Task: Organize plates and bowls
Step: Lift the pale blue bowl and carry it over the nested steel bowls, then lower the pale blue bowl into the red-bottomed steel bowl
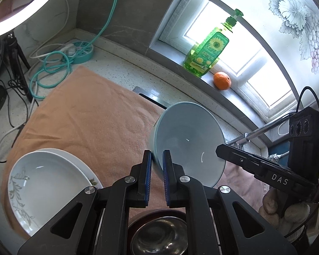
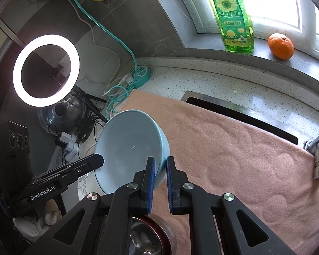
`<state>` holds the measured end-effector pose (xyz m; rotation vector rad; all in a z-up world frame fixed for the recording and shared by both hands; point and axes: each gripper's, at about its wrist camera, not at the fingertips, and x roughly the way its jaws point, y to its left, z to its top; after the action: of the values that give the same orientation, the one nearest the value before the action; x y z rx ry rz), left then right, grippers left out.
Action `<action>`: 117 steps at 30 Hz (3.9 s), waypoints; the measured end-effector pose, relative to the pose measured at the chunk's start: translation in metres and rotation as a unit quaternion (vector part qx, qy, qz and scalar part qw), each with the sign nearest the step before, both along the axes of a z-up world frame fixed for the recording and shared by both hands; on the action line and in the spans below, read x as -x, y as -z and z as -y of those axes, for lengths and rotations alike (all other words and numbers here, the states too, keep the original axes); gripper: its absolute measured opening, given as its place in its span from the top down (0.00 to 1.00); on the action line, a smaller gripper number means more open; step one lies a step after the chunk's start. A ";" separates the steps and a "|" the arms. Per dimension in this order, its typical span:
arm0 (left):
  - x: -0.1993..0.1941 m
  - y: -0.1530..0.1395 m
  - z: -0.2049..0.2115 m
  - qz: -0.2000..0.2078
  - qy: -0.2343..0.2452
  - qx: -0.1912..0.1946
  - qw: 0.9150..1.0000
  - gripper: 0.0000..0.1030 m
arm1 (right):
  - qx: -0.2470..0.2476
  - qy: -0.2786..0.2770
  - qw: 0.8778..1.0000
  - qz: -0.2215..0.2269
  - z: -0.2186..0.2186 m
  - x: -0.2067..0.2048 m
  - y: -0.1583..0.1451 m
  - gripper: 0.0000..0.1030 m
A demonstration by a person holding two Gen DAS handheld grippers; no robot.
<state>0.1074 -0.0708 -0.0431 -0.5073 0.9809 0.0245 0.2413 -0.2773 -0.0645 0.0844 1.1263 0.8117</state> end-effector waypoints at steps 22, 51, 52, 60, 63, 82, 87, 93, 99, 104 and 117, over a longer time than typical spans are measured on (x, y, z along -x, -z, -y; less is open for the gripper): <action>0.051 0.006 0.012 -0.018 0.085 0.013 0.996 0.92 | 0.007 0.070 0.998 0.001 0.025 0.092 0.000 0.90; 0.084 0.027 0.020 -0.056 0.128 0.020 0.990 0.92 | 0.022 0.102 0.994 -0.037 0.035 0.147 0.036 0.90; 0.084 0.028 0.020 -0.056 0.129 0.020 0.990 0.92 | 0.021 0.103 0.994 -0.037 0.036 0.147 0.037 0.90; 0.087 0.036 0.022 -0.067 0.136 0.022 0.988 0.92 | 0.025 0.108 0.993 -0.046 0.037 0.151 0.043 0.90; 0.087 0.039 0.023 -0.074 0.139 0.025 0.987 0.92 | 0.027 0.109 0.992 -0.050 0.039 0.151 0.046 0.90; 0.087 0.054 0.028 -0.099 0.143 0.022 0.985 0.92 | 0.039 0.104 0.991 -0.076 0.039 0.154 0.066 0.90; 0.087 0.055 0.028 -0.100 0.144 0.024 0.984 0.92 | 0.040 0.104 0.991 -0.078 0.039 0.153 0.068 0.89; 0.087 0.054 0.028 -0.097 0.146 0.021 0.984 0.92 | 0.042 0.101 0.992 -0.069 0.038 0.155 0.066 0.88; 0.090 0.052 0.026 -0.091 0.142 0.021 0.985 0.92 | 0.033 0.107 0.992 -0.065 0.044 0.157 0.061 0.88; 0.095 0.045 0.015 -0.081 0.128 0.026 0.988 0.91 | 0.008 0.120 0.991 -0.059 0.055 0.159 0.052 0.88; 0.121 0.051 -0.026 -0.075 0.036 0.052 0.995 0.91 | -0.023 0.180 0.983 -0.025 0.087 0.163 0.045 0.82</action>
<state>-0.0138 -0.0446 -0.0941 -0.5724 1.1507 -0.0545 0.0781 -0.3647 -0.1097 0.3386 1.0994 0.5142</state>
